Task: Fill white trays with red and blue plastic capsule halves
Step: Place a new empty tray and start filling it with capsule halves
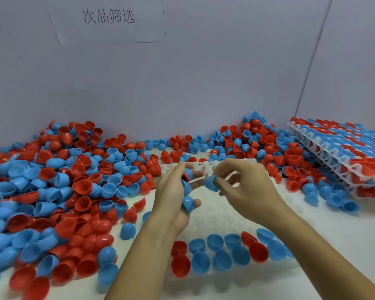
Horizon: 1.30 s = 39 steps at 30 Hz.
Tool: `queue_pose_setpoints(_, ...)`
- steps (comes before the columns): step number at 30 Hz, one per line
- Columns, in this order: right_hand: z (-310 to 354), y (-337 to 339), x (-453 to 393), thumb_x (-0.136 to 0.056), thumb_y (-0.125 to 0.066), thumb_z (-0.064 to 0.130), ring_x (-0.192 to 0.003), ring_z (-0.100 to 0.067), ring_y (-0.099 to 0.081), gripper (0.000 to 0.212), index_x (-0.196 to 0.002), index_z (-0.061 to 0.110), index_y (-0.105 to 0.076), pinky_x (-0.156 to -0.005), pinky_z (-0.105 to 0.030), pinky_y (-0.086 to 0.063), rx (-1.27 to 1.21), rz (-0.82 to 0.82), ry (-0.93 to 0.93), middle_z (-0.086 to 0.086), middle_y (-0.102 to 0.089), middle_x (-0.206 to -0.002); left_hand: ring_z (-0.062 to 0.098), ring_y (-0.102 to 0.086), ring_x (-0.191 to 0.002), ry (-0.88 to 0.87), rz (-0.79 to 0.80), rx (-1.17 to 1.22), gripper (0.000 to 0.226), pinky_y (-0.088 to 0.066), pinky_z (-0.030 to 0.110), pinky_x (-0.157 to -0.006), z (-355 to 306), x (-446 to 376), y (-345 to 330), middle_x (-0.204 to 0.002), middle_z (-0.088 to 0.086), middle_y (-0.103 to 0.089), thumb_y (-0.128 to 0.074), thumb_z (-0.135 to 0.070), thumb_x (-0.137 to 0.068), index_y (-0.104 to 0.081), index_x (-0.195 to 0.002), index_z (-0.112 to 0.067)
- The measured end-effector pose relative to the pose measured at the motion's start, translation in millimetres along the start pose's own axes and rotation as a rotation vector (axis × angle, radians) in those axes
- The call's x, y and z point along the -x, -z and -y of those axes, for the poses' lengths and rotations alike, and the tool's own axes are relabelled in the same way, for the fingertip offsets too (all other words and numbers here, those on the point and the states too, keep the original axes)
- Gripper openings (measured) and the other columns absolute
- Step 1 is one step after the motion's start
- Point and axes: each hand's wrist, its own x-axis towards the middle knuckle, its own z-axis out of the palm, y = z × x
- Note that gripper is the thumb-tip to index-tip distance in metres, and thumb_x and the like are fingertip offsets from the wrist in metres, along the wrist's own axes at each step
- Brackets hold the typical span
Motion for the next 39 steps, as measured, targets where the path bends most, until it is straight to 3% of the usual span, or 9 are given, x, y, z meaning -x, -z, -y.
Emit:
queue_pose_setpoints(4, -11, 15, 0, -0.094, -0.066, 0.015, -0.056, -0.007, -0.07, 0.01, -0.086, 0.022, -0.067, -0.043, -0.012, -0.044, -0.111, 0.09, -0.211, 0.003, -0.07, -0.068, 0.012, -0.048, -0.048, 0.089, -0.096, -0.004, 0.039, -0.03, 0.018, -0.032, -5, -8, 17, -0.075, 0.006, -0.055, -0.047, -0.045, -0.103, -0.061, -0.096, -0.009)
queue_pose_setpoints(8, -18, 21, 0, -0.094, -0.065, 0.014, -0.055, -0.009, -0.07, 0.011, -0.086, 0.02, -0.07, -0.044, -0.013, -0.045, -0.125, 0.099, -0.253, 0.004, -0.071, -0.062, 0.01, -0.045, -0.044, 0.082, 0.038, 0.0, 0.01, -0.028, 0.018, -0.03, -18, -9, 27, -0.083, 0.008, -0.056, -0.049, -0.01, -0.095, -0.057, -0.099, -0.005)
queue_pose_setpoints(13, -15, 11, 0, -0.094, -0.065, 0.016, -0.052, -0.006, -0.068, 0.011, -0.085, 0.021, -0.069, -0.043, -0.011, -0.044, -0.137, 0.119, -0.282, 0.007, -0.071, -0.061, 0.008, -0.047, -0.045, -0.121, -0.177, 0.463, 0.055, -0.031, 0.015, -0.032, -51, -18, 61, -0.099, 0.014, -0.066, -0.037, -0.057, -0.102, -0.057, -0.106, -0.006)
queue_pose_setpoints(17, 0, 1, -16, -0.095, -0.065, 0.022, -0.051, 0.0, -0.066, 0.008, -0.088, 0.022, -0.068, -0.044, -0.009, -0.044, -0.075, 0.274, -0.354, 0.004, -0.071, -0.06, 0.016, -0.052, -0.061, -0.023, -0.23, 0.562, 0.04, -0.039, 0.019, -0.044, -41, -17, 68, -0.082, 0.008, -0.057, -0.036, -0.045, -0.099, -0.054, -0.092, -0.01)
queue_pose_setpoints(21, 46, -14, -54, -0.097, -0.061, 0.012, -0.063, -0.002, -0.071, 0.018, -0.113, 0.01, -0.068, -0.049, -0.013, -0.052, -0.217, 0.144, -0.211, -0.003, -0.073, -0.088, 0.017, -0.05, -0.07, 0.052, -0.11, 0.459, 0.013, -0.044, 0.028, -0.065, -38, -13, 50, -0.08, 0.008, -0.053, -0.043, -0.015, -0.083, -0.053, -0.086, -0.008)
queue_pose_setpoints(24, 87, -19, -81, -0.099, -0.049, 0.007, -0.094, -0.022, -0.071, 0.049, -0.148, 0.011, -0.042, -0.08, -0.034, -0.061, -0.287, 0.205, -0.043, -0.009, -0.064, -0.13, 0.021, -0.052, -0.076, 0.071, -0.124, 0.366, 0.021, -0.049, 0.035, -0.075, -34, -12, 46, -0.088, 0.011, -0.05, -0.039, 0.003, -0.082, -0.055, -0.093, -0.004)
queue_pose_setpoints(26, 98, -17, -90, -0.095, -0.046, 0.006, -0.079, -0.013, -0.065, 0.054, -0.149, 0.012, -0.041, -0.07, -0.024, -0.057, -0.067, 0.267, 0.0, -0.013, -0.057, -0.14, 0.021, -0.054, -0.075, 0.049, -0.112, 0.336, 0.02, -0.05, 0.037, -0.079, -31, -13, 43, -0.088, 0.01, -0.051, -0.038, 0.001, -0.093, -0.057, -0.097, -0.004)
queue_pose_setpoints(34, 53, -27, -41, -0.095, -0.06, 0.041, -0.046, 0.0, -0.059, 0.04, -0.08, 0.007, -0.075, -0.053, -0.021, -0.05, -0.055, 0.258, -0.286, -0.003, -0.073, -0.065, 0.025, -0.053, -0.106, -0.395, -0.124, 0.031, 0.023, -0.04, 0.042, -0.099, -15, -15, 17, -0.103, 0.005, -0.06, -0.046, -0.025, -0.097, -0.064, -0.085, -0.019)
queue_pose_setpoints(39, 33, -36, -33, -0.094, -0.063, 0.045, -0.043, 0.003, -0.055, 0.037, -0.073, 0.016, -0.073, -0.051, -0.016, -0.043, -0.2, 0.148, -0.392, 0.009, -0.064, -0.049, 0.009, -0.051, -0.11, -0.634, -0.005, -0.374, 0.023, -0.037, 0.012, -0.085, 1, -6, 6, -0.112, -0.001, -0.056, -0.042, -0.039, -0.085, -0.057, -0.093, -0.025)
